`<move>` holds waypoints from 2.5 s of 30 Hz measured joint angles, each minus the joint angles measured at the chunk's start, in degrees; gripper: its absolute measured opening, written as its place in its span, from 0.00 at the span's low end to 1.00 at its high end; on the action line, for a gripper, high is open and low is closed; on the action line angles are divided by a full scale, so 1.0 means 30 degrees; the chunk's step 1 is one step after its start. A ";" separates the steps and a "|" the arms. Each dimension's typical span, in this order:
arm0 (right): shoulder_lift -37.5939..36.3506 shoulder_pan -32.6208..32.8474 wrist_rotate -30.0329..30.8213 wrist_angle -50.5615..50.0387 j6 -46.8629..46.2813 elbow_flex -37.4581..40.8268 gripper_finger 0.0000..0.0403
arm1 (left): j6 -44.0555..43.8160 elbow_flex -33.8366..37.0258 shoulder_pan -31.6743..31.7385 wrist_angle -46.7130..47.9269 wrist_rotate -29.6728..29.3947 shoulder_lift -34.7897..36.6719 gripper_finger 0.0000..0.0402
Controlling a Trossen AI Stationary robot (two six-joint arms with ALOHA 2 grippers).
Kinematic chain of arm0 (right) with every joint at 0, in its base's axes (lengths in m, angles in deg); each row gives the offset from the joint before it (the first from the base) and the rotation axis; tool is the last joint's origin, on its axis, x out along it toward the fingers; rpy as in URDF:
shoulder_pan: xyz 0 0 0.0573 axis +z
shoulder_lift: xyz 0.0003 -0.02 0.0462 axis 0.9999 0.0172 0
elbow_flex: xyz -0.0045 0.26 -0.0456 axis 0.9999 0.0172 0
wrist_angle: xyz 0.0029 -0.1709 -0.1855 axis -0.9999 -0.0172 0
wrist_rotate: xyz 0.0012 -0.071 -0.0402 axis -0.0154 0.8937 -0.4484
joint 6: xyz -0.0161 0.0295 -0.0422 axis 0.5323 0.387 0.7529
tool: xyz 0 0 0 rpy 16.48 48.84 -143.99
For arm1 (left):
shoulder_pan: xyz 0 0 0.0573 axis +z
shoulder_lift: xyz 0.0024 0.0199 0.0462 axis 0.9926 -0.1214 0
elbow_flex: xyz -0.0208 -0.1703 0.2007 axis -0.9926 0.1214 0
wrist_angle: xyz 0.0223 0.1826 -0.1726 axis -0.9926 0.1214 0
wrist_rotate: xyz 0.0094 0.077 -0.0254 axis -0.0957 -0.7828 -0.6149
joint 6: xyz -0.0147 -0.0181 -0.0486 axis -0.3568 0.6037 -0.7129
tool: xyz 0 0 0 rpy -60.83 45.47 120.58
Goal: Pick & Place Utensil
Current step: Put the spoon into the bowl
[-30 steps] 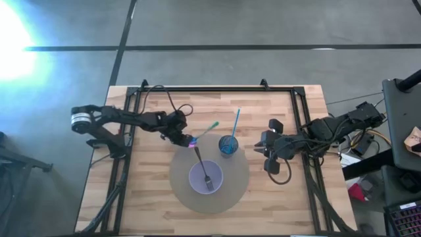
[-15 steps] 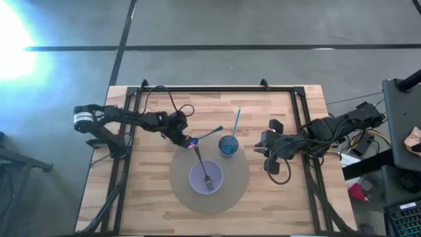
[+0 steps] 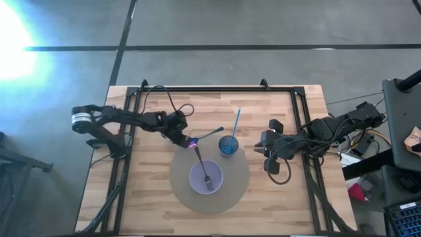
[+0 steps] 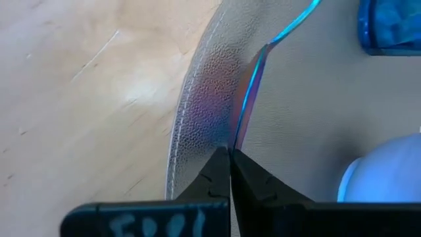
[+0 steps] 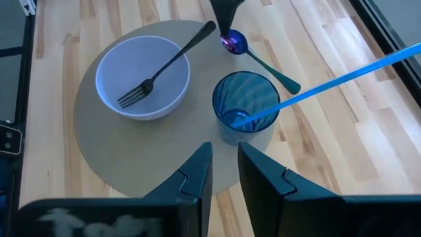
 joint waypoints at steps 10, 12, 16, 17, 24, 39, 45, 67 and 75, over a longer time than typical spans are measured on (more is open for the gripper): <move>0.0000 0.0000 0.0007 -0.0001 0.0000 0.0000 0.17 | 0.0144 0.0015 0.0117 0.0240 0.0007 0.0644 0.00; 0.0001 0.0001 0.0007 -0.0007 0.0000 0.0000 0.17 | 0.0281 0.0015 0.0186 0.0295 0.0000 0.0797 0.00; 0.0000 0.0001 0.0007 0.0000 -0.0007 0.0000 0.17 | 0.0437 0.0015 0.0493 0.0328 -0.0134 0.1405 0.00; 0.0002 -0.0002 0.0007 0.0000 -0.0007 0.0000 0.17 | 0.0446 0.0015 0.0595 0.0318 -0.0216 0.1633 0.00; 0.0000 0.0001 0.0007 0.0000 -0.0007 0.0000 0.17 | 0.0797 0.0015 0.1754 0.0546 -0.0539 0.3300 0.00; 0.0000 0.0214 -0.1185 0.0350 -0.0109 0.0000 0.17 | 0.2574 -0.1508 0.3117 0.0923 -0.0822 0.7210 0.00; 0.0000 0.1299 -0.1288 0.1397 -0.0169 0.0000 0.17 | 0.3657 -0.3452 0.3081 0.1947 -0.0874 0.8426 0.00; 0.4769 0.3760 0.1312 0.5659 -0.1212 0.0066 0.17 | 0.4539 -0.5005 -0.4985 0.0867 -0.2622 0.9372 0.00; 0.5945 0.4407 0.2040 0.7007 -0.1051 -0.0652 0.17 | 0.4274 -0.4984 -0.8717 0.0834 -0.5510 0.9364 0.00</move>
